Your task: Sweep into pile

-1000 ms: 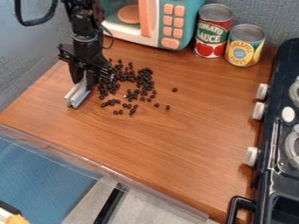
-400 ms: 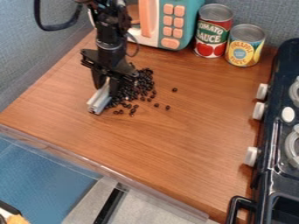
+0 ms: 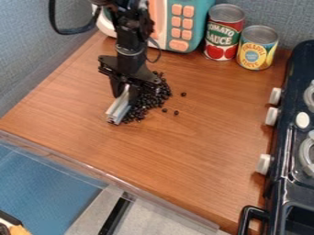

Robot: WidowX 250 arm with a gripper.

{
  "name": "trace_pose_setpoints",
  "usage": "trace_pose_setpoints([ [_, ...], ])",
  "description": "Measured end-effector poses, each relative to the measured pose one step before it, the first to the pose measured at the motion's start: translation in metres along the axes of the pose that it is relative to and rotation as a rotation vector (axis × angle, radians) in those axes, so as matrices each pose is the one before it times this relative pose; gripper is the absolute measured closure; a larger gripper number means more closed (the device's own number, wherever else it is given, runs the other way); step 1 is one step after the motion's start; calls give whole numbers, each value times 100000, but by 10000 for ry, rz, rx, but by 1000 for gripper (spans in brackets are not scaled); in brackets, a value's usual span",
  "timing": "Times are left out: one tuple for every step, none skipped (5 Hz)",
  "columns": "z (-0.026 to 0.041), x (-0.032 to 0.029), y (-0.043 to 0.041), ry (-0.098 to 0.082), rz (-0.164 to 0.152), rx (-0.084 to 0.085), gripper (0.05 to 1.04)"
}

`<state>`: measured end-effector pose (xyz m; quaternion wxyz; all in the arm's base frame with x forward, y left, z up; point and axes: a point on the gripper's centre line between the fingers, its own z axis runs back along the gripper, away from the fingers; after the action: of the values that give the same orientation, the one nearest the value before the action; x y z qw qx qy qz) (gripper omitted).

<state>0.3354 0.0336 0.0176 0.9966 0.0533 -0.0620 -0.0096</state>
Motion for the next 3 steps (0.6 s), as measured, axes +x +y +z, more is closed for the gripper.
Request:
trace_pose_setpoints([
  [163, 111, -1492, -78, -88, -59, 738],
  [136, 18, -1307, -13, -44, -128, 738],
  [218, 18, -1857, -7, -170, -235, 738],
])
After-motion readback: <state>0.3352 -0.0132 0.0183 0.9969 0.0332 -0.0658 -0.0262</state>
